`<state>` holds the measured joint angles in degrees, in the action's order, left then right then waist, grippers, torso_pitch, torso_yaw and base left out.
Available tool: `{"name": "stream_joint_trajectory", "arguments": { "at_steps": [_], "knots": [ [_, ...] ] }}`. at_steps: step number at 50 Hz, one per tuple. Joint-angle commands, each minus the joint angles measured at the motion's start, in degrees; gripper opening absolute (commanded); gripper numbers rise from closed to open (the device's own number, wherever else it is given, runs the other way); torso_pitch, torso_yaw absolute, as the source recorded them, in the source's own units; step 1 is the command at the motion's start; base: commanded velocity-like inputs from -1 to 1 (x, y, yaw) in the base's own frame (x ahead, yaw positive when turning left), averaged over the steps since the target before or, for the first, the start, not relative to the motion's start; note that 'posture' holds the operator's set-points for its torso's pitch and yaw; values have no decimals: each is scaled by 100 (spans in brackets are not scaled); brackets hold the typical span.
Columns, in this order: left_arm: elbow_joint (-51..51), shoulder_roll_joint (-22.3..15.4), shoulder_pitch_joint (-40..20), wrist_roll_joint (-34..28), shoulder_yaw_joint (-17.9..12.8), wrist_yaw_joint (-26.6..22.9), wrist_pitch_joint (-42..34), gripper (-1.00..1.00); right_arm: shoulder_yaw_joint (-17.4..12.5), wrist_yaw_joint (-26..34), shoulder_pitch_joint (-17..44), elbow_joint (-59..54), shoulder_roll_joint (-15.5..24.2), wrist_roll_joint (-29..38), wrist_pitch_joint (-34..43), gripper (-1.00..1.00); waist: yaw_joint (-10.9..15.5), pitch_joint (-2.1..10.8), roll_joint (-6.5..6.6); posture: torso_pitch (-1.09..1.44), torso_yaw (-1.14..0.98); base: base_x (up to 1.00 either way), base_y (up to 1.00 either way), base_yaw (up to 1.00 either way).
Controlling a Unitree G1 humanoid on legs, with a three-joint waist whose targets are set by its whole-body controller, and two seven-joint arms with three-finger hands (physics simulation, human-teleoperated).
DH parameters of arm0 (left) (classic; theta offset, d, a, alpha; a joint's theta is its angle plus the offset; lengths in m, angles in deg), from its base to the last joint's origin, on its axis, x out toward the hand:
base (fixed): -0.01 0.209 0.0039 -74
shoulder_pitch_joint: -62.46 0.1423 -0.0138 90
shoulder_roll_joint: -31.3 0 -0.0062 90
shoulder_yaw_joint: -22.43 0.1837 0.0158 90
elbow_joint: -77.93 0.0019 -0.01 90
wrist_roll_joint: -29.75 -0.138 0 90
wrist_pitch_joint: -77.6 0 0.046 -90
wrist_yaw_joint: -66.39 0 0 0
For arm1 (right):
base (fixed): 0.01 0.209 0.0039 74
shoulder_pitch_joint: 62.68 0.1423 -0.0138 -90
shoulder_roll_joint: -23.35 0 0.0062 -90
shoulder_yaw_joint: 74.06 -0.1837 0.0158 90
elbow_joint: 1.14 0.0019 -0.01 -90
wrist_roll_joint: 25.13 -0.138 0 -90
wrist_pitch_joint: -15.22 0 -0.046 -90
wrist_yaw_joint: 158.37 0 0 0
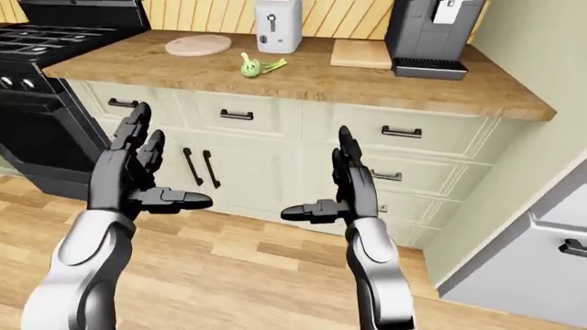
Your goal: Place the asparagus and the broccoli on separate cutting boards.
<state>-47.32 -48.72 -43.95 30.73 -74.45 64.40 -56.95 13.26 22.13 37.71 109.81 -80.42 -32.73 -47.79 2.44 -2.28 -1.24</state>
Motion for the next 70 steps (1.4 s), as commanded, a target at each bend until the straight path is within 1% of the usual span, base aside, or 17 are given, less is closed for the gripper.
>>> {"name": "stream_joint_trajectory", "arguments": {
  "at_steps": [1,2,5,10,12,14,20,23,24,29,38,42,44,51,59,61,70],
  "knots": [
    [-185,-36,-210,87,7,-38,89,100,-93,-78,115,286,31,37,-143,100,-43,115,9,0,0,0,0,0],
    [-277,-55,-248,117,-27,-31,-11,100,-81,-68,129,366,37,33,-117,100,-75,227,24,0,0,12,0,0],
    [-276,-41,-119,128,-1,-26,111,100,-45,-39,101,377,35,85,-195,100,-151,-117,164,0,0,48,0,0],
    [-183,7,25,114,55,-33,290,100,-130,-11,19,408,33,22,-257,100,-289,-35,399,0,0,53,0,0],
    [-217,1,-5,100,64,-37,230,100,-142,-35,6,413,34,11,-265,100,-284,77,687,0,0,53,0,0],
    [-263,-7,-50,103,52,-39,155,100,-135,-50,14,407,35,17,-284,100,-278,-12,577,0,0,53,0,0],
    [-242,-28,-59,73,60,-86,165,100,-123,-104,-18,558,8,-50,-240,100,-150,95,337,0,0,36,0,0],
    [-198,-2,-75,71,34,-69,233,100,-104,-45,-2,520,35,-56,-303,100,-127,134,51,0,0,16,0,0],
    [-160,21,-45,73,47,-50,300,100,-97,-28,-45,553,13,-83,-342,100,-149,192,-164,0,0,2,0,0],
    [-262,26,-68,48,106,-34,187,100,-53,79,-148,578,11,-69,-486,100,-219,150,-255,0,0,0,21,0],
    [-362,21,-107,-8,117,-95,42,100,-101,107,-113,910,32,-135,-172,100,-285,184,20,0,0,0,44,0],
    [-391,10,-107,-7,115,-115,-3,100,-104,122,-97,836,26,-134,-250,100,-319,207,324,0,0,0,44,0],
    [-378,9,-131,1,95,-115,-4,100,-110,120,-81,816,29,-138,-255,100,-339,302,687,0,0,0,44,0],
    [-453,-2,-151,9,95,-105,-78,100,-108,136,-113,773,3,-221,-327,100,-243,209,263,0,0,0,39,0],
    [-221,48,-7,-81,171,-163,232,100,-79,135,-180,481,-19,-234,-575,100,-231,322,407,0,0,4,0,0],
    [-215,50,0,-86,164,-168,240,100,-77,123,-185,480,-25,-241,-587,100,-200,99,390,0,0,36,-9,0],
    [-300,118,-63,58,143,-204,43,100,-92,180,-261,335,-9,-237,-833,100,-187,52,356,0,0,45,-10,0]
  ]
}}
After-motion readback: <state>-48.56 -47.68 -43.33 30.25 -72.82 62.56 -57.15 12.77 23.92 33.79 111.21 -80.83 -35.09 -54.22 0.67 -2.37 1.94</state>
